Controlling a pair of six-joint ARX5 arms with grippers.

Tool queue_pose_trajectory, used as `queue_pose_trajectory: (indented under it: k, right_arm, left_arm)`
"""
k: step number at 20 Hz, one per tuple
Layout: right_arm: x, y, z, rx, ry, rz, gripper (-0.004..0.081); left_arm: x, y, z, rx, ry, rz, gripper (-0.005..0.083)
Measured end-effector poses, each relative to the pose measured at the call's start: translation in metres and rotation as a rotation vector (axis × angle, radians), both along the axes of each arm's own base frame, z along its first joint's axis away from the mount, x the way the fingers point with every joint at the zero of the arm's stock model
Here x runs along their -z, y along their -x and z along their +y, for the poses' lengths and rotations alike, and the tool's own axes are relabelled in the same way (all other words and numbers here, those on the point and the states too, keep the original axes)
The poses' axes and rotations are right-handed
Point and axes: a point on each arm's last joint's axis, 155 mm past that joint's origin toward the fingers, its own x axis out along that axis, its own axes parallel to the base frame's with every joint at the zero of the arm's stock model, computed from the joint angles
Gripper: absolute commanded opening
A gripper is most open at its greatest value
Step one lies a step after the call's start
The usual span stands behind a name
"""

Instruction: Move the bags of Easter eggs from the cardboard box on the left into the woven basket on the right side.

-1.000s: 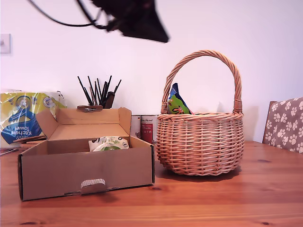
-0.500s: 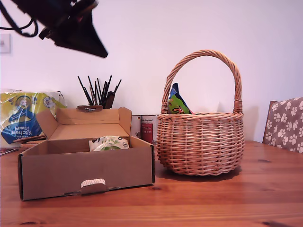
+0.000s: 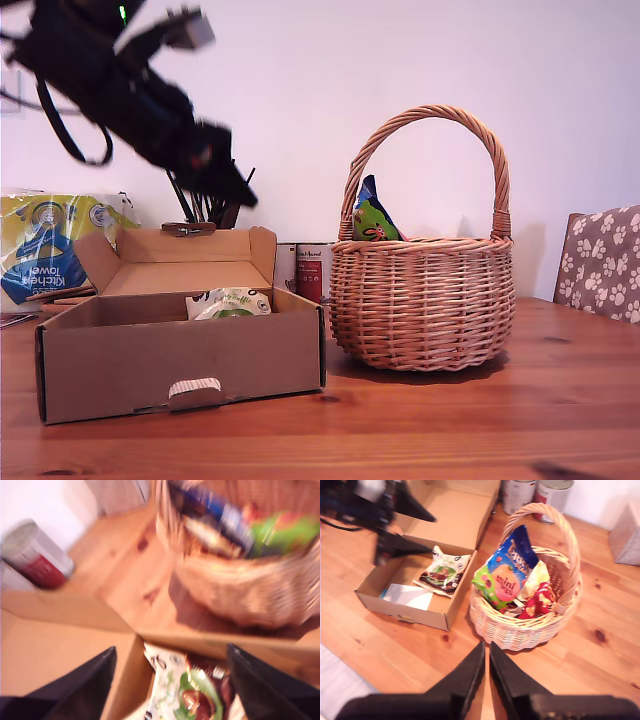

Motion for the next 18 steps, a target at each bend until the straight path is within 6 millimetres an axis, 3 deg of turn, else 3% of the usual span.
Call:
queue_pose_trajectory:
  k: [3, 5, 11, 15, 17, 18]
  right_arm:
    - [-0.001, 0.001, 0.002, -0.010, -0.007, 0.001, -0.0012]
    - [-0.001, 0.001, 0.002, -0.011, -0.008, 0.001, -0.0012]
    - [0.001, 0.000, 0.003, -0.012, -0.004, 0.006, -0.0012]
    - [0.001, 0.002, 0.006, -0.029, -0.013, 0.012, -0.0012]
    - [0.001, 0.002, 0.006, -0.030, -0.014, 0.012, -0.0012]
    - [0.001, 0.002, 0.007, -0.031, -0.015, 0.012, -0.0012]
  left_arm:
    - [0.050, -0.010, 0.012, -0.009, -0.025, 0.094, 0.0710]
    - [0.066, -0.012, 0.014, -0.004, -0.039, 0.113, 0.0710]
    - [0.063, -0.030, -0.003, 0.032, -0.017, 0.094, 0.0709]
    - [0.089, -0.025, 0.001, 0.017, -0.027, 0.174, 0.0702]
    - [0.090, -0.024, 0.001, 0.017, -0.027, 0.177, 0.0612]
    - [0.090, -0.024, 0.001, 0.015, -0.027, 0.180, 0.0521]
